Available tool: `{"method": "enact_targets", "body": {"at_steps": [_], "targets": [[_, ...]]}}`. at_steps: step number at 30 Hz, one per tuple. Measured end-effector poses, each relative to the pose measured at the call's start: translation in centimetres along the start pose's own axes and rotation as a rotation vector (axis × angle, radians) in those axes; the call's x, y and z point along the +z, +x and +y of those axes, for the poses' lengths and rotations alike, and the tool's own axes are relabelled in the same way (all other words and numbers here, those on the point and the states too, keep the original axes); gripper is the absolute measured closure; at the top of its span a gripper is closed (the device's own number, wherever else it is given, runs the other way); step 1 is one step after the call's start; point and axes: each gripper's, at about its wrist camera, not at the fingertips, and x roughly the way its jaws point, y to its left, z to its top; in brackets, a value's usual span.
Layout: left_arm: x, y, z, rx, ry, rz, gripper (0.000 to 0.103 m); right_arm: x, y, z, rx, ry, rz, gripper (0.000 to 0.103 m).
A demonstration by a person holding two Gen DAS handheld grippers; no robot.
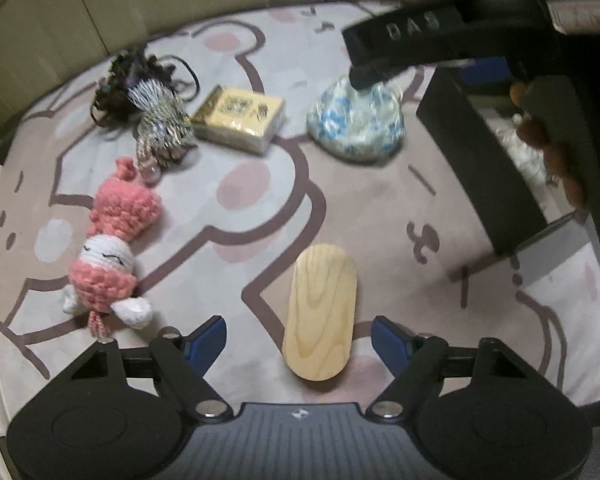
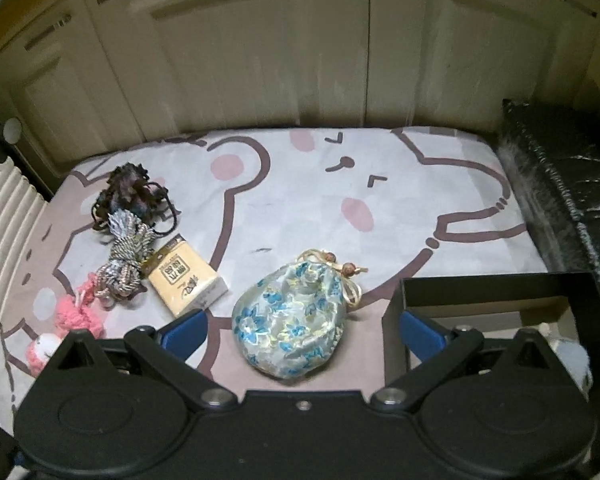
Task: Organize objects
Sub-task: 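Grasp the blue floral pouch with the right gripper while the left grasps the wooden block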
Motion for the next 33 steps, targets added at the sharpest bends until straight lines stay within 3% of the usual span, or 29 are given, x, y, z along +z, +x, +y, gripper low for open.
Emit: {"method": "enact_targets", "body": {"at_steps": [8, 19, 24, 28, 30, 33], "targets": [[0.2, 2.2, 0.3, -0.023, 0.003, 0.061, 0.035, 0.5, 3.0, 0.5, -0.010, -0.013, 0.024, 0.000], [0.2, 4.0, -0.4, -0.069, 0.035, 0.112, 0.040, 0.3, 6.3, 1.8, -0.004, -0.029, 0.083, 0.000], [0.4, 4.4, -0.4, -0.068, 0.034, 0.118, 0.054, 0.2, 7.2, 2.4, -0.043, -0.074, 0.072, 0.000], [0.5, 4.4, -0.3, -0.085, 0.026, 0.120, 0.057, 0.1, 7.9, 3.0, -0.083, -0.139, 0.072, 0.000], [0.5, 4.4, -0.1, -0.092, 0.016, 0.119, 0.057, 0.0, 8.2, 3.3, -0.098, -0.171, 0.081, 0.010], [0.6, 4.3, 0.3, -0.095, -0.003, 0.115, 0.057, -0.1, 8.5, 3.7, -0.109, -0.199, 0.096, 0.012]]}}
